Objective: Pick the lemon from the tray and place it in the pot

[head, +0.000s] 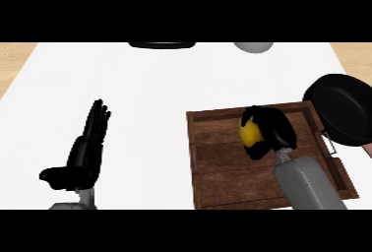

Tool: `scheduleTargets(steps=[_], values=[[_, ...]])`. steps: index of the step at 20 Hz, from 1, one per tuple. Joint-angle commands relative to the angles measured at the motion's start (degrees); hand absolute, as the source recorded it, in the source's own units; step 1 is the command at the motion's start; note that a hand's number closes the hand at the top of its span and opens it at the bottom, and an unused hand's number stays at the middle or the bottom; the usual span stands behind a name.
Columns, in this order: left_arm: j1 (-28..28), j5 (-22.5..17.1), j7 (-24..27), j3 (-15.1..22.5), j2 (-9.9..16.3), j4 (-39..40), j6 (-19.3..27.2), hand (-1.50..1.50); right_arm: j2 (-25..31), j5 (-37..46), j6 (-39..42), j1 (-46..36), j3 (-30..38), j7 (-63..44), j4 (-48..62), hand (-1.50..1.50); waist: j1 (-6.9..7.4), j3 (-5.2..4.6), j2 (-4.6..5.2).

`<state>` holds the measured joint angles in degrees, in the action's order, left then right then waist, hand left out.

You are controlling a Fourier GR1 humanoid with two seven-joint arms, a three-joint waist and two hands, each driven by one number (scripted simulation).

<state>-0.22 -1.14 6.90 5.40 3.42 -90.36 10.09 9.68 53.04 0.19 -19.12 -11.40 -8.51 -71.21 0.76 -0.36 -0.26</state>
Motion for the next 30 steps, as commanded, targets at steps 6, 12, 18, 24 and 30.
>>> scheduleTargets(steps=[6,12,18,24,30], values=[[2.8,0.2,-2.0,0.6,0.1,-4.8,-0.3,0.00,-5.3,11.7,3.7,-4.9,-9.5,-10.3,-7.8,1.50,-0.48,0.35,0.05],[0.6,-0.3,-1.9,-0.9,0.0,-2.1,-0.3,0.00,-7.3,15.9,2.4,-1.8,-12.4,-16.2,-25.5,1.50,-1.29,0.32,-0.16],[2.3,-0.2,-0.3,-2.5,1.1,-3.2,-0.5,0.00,-3.5,21.2,8.3,-0.8,-9.1,-23.1,-37.0,1.50,-1.03,0.33,-0.02],[-1.0,-0.2,2.0,-2.8,-0.1,3.4,-1.4,0.00,-1.7,20.3,14.5,-4.5,-0.7,-25.2,-40.9,1.50,-1.10,0.32,0.21],[0.6,-0.8,2.2,-3.0,0.2,0.9,-2.7,0.00,3.9,17.1,10.2,-3.7,9.9,-19.3,-35.1,1.50,-0.76,0.35,0.28]])
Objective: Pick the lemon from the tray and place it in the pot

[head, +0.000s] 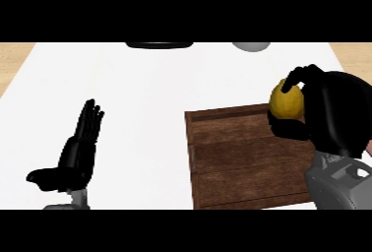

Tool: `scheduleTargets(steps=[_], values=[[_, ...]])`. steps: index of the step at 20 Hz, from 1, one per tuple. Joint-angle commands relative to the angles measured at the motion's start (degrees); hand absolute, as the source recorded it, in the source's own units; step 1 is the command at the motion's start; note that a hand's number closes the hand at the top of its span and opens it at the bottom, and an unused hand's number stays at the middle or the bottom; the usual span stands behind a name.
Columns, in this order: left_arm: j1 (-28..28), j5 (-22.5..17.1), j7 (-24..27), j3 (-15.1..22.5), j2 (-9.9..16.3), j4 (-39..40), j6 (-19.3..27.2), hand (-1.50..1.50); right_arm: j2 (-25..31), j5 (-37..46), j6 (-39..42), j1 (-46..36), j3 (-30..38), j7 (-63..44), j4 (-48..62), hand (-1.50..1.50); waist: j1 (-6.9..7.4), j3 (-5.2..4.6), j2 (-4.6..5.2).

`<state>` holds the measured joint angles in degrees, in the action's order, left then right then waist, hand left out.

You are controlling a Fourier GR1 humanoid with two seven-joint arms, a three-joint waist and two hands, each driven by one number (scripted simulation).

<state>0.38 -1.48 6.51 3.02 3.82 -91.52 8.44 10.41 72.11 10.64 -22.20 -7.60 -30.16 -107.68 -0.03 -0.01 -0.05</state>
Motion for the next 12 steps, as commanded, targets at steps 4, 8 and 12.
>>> scheduleTargets(steps=[4,8,12], values=[[1.6,-0.6,1.3,-0.5,0.1,0.3,-1.4,0.00,6.6,-6.4,-3.0,0.7,13.2,7.3,5.2,1.50,0.09,0.01,0.06],[-2.0,1.6,-3.1,1.8,-2.0,-0.9,1.1,0.00,11.1,-8.9,-6.2,-5.2,19.5,12.5,16.9,1.50,0.47,0.04,0.15],[-1.0,1.9,-1.4,1.7,-2.2,-0.4,1.1,0.00,16.8,-13.2,-7.4,-6.7,25.8,18.8,26.7,1.50,0.50,0.05,0.19]])
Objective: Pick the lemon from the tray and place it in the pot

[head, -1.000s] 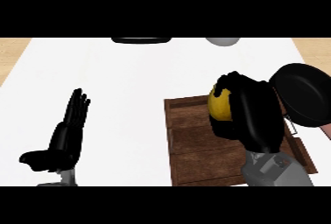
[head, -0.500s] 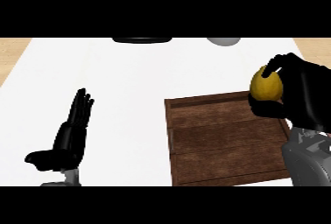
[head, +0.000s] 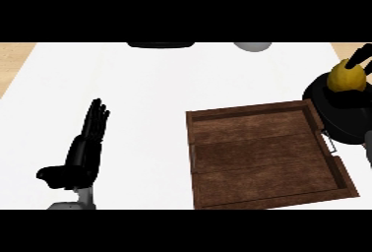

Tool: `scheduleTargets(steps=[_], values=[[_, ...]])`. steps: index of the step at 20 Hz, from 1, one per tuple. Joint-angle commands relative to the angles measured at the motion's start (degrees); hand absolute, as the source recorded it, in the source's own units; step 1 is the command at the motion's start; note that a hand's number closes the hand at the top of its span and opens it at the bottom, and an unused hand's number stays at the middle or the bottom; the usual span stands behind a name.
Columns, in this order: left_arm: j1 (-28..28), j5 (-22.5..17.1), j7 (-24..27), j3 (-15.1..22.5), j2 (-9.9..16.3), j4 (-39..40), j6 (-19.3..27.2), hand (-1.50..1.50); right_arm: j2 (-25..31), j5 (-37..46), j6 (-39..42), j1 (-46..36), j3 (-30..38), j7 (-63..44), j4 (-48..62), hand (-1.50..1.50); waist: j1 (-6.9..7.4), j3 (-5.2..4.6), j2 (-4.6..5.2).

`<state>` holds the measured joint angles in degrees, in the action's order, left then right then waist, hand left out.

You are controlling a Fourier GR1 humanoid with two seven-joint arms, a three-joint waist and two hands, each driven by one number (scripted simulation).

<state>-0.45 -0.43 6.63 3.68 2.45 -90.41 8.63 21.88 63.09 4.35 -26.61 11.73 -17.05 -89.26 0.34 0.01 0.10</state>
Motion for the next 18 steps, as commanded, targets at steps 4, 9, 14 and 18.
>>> scheduleTargets(steps=[4,9,14,18], values=[[-0.8,0.5,-2.0,-0.5,0.0,-1.7,0.8,0.00,7.0,-5.3,-4.5,-6.7,7.3,11.1,20.5,1.50,0.39,0.01,0.04],[-1.3,2.0,-1.6,0.7,-1.0,-1.0,1.7,0.00,10.6,-8.6,-4.4,-3.6,9.9,20.2,31.1,1.50,0.27,0.05,0.16],[1.7,1.6,0.8,1.8,-1.7,-0.9,0.6,0.00,12.4,-6.4,-6.1,-6.4,9.7,21.0,42.7,1.50,0.44,0.02,0.10],[1.2,1.4,2.6,1.1,-0.7,-0.8,-0.2,0.00,13.3,-2.5,-6.5,-10.0,9.5,14.9,54.7,1.50,2.00,0.08,0.70]])
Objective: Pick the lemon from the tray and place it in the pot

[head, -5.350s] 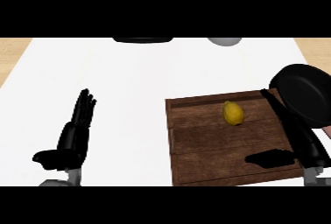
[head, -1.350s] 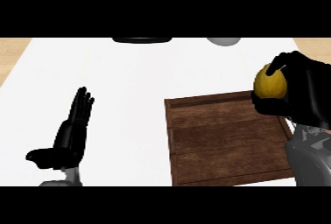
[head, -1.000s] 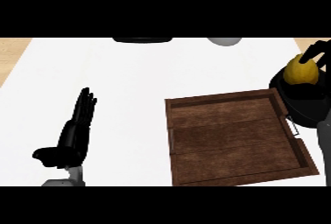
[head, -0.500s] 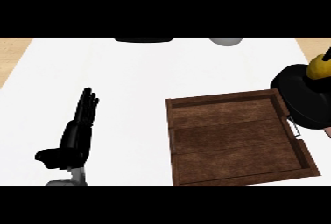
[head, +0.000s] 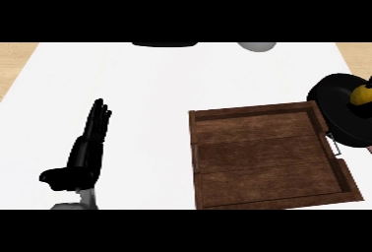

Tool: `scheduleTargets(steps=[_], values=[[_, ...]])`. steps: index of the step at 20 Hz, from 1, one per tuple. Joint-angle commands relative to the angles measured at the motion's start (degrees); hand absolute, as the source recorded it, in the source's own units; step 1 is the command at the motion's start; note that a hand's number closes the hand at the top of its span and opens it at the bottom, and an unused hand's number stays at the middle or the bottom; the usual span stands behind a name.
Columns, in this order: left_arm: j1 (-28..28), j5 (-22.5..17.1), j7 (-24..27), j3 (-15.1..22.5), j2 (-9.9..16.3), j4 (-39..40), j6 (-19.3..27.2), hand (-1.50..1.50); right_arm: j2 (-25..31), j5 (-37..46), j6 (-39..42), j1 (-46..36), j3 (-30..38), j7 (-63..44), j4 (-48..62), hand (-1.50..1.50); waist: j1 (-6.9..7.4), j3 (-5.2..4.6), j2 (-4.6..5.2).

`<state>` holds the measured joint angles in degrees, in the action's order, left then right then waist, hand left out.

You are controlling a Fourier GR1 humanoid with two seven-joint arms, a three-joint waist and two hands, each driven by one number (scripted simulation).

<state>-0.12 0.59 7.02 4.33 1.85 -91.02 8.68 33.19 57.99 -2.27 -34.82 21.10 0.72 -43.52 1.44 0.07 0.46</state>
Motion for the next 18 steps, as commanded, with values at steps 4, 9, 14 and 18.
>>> scheduleTargets(steps=[4,9,14,18], values=[[0.3,0.6,0.1,0.7,-0.8,-0.3,0.4,0.00,1.7,-1.4,-0.1,-3.2,2.6,5.0,17.4,-1.50,0.32,0.07,0.18],[-0.4,-0.5,0.6,-0.8,0.3,0.9,-0.7,0.00,0.4,-12.5,-0.5,-5.3,10.8,14.1,14.2,-1.50,-0.69,0.09,-0.14],[2.2,-0.6,0.7,-0.8,0.3,-0.1,-0.5,0.00,-1.0,-25.3,-0.1,-7.8,21.8,19.7,13.0,-1.50,-0.87,0.14,-0.44],[0.0,0.5,-1.4,0.3,-0.5,-1.2,0.5,0.00,2.0,-30.2,1.5,-7.2,26.5,21.3,18.1,-1.50,-0.50,0.10,-0.07]])
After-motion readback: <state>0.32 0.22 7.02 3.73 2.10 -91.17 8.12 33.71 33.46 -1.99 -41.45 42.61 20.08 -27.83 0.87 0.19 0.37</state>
